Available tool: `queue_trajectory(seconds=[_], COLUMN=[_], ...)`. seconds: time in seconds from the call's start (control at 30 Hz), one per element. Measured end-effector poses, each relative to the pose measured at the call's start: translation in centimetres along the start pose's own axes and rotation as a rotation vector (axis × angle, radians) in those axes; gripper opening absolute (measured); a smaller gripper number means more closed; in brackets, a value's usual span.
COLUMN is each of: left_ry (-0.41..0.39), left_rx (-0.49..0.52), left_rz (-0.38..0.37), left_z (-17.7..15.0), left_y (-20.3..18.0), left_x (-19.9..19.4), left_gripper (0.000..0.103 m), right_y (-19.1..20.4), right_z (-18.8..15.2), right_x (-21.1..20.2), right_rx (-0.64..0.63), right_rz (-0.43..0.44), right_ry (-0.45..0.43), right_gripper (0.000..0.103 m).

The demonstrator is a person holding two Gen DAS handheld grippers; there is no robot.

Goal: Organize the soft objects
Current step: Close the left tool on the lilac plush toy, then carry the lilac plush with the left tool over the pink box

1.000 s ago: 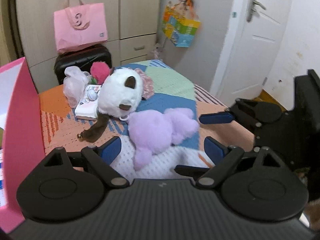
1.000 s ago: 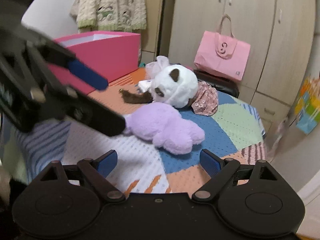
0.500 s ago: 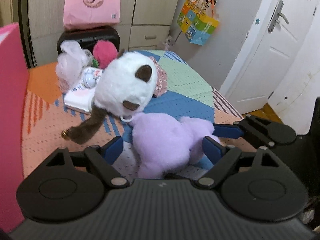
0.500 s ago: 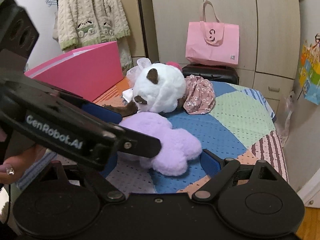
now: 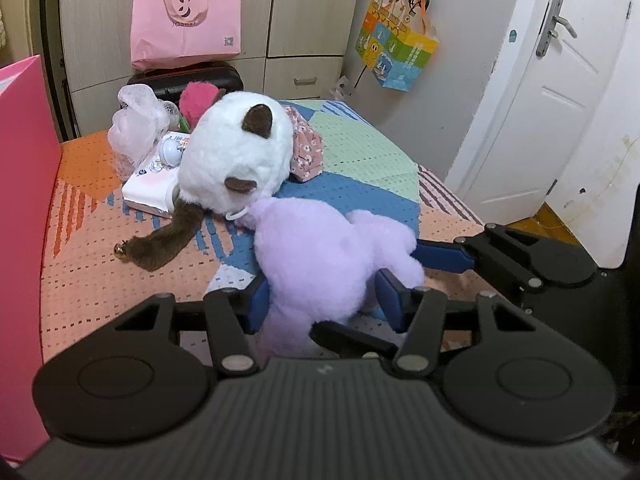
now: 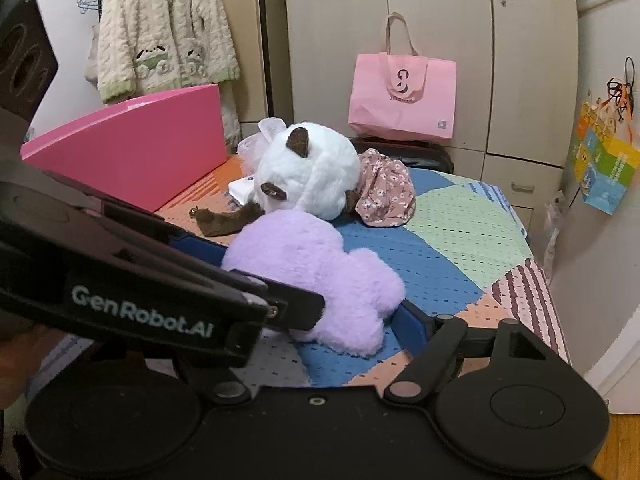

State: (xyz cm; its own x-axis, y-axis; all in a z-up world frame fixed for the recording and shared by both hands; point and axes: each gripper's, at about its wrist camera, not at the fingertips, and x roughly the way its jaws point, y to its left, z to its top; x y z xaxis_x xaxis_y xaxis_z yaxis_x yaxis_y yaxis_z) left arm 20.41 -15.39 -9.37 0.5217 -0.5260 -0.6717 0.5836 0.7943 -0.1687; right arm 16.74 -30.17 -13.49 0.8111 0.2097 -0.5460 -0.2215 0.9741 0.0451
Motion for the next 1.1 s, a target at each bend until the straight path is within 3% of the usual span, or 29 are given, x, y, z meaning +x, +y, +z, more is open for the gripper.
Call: queue_trajectory(seconds=[0.37,1.1], left_ry=[0.027,0.032], left_rx=[-0.002,-0.039], left_rz=[0.001,-0.031], left_z=[-0.8,-3.9], left_y=[-0.1,1.3], left_x=[-2.2,-9.5], left_gripper=[0.054,0.054], right_y=[1.1,7.5], right_z=[0.0,0.6], right_x=[-1.5,-5.9], right_rx=[0.032,-0.04], right_rz=[0.032,0.031], right_ry=[0.025,0.096], right_gripper=[0.082,0.082])
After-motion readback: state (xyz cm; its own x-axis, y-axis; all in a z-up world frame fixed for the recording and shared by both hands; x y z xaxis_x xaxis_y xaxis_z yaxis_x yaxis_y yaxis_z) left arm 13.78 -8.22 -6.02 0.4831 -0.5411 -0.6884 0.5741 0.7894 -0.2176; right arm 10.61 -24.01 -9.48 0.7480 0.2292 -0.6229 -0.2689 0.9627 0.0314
